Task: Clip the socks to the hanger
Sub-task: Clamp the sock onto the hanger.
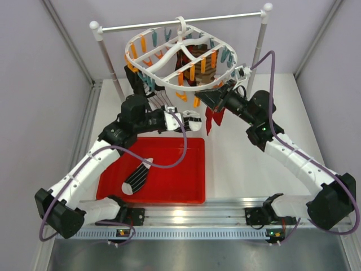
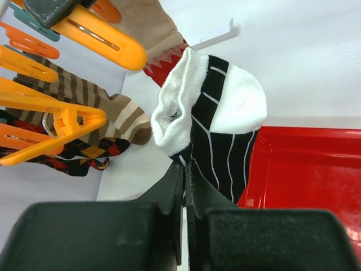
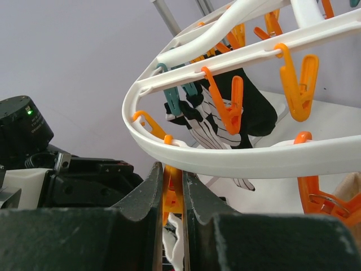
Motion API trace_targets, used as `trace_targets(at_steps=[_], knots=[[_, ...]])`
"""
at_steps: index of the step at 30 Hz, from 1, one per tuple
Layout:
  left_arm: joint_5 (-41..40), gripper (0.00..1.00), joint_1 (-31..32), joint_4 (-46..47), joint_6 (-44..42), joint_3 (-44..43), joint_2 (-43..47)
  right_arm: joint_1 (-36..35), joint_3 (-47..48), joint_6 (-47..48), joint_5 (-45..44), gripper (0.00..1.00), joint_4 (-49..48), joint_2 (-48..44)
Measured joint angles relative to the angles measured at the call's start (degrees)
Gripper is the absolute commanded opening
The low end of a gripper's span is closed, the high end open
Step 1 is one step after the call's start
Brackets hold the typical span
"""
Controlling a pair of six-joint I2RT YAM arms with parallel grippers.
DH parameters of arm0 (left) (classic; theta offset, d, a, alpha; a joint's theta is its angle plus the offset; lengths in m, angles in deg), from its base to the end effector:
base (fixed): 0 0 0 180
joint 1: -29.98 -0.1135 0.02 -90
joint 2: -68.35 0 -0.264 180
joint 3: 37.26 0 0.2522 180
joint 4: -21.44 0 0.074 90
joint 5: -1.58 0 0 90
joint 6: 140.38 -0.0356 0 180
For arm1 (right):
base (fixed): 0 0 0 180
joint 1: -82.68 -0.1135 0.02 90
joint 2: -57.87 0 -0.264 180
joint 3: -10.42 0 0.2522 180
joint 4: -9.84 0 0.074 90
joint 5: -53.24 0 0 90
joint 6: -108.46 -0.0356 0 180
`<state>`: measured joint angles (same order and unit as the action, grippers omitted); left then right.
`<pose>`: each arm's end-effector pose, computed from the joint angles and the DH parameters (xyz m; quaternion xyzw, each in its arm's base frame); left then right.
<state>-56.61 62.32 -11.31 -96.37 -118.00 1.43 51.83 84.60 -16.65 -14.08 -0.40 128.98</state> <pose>0.2097 -0.1550 0.3828 0.6178 0.5062 -0.1550 0.5815 0.2422 0.1607 0.4014 -0.1315 0.6136 0.5209 0.5787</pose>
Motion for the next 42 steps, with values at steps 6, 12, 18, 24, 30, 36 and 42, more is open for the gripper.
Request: trace_targets(at_steps=[6, 12, 18, 24, 30, 36, 42], knots=[[-0.8, 0.00, 0.7, 2.8, 1.3, -0.4, -1.6, 0.0, 0.0, 0.0, 0.4, 0.00, -0.2, 0.0], [-1.2, 0.00, 0.9, 5.3, 2.7, -0.8, -2.3, 0.0, 0.0, 0.0, 0.6, 0.00, -0.3, 0.0], [-1.2, 0.00, 1.2, 6.7, 3.5, -0.8, -2.4, 0.0, 0.0, 0.1, 0.6, 0.00, -0.3, 0.0], [-1.2, 0.00, 1.5, 7.7, 4.2, -0.8, -2.4, 0.0, 0.0, 0.2, 0.6, 0.00, -0.3, 0.0], [-1.2, 0.00, 1.6, 9.3, 5.0, -0.8, -2.4, 0.0, 0.0, 0.7, 0.6, 0.00, -0.3, 0.0], [-1.2, 0.00, 1.7, 10.3, 6.0, -1.0, -2.4, 0.0, 0.0, 1.7, 0.7, 0.00, -0.3, 0.0], [-1.2, 0.00, 1.7, 11.4, 7.4, -1.8, -2.4, 0.0, 0.0, 3.0, 0.9, 0.26, -0.2, 0.0]])
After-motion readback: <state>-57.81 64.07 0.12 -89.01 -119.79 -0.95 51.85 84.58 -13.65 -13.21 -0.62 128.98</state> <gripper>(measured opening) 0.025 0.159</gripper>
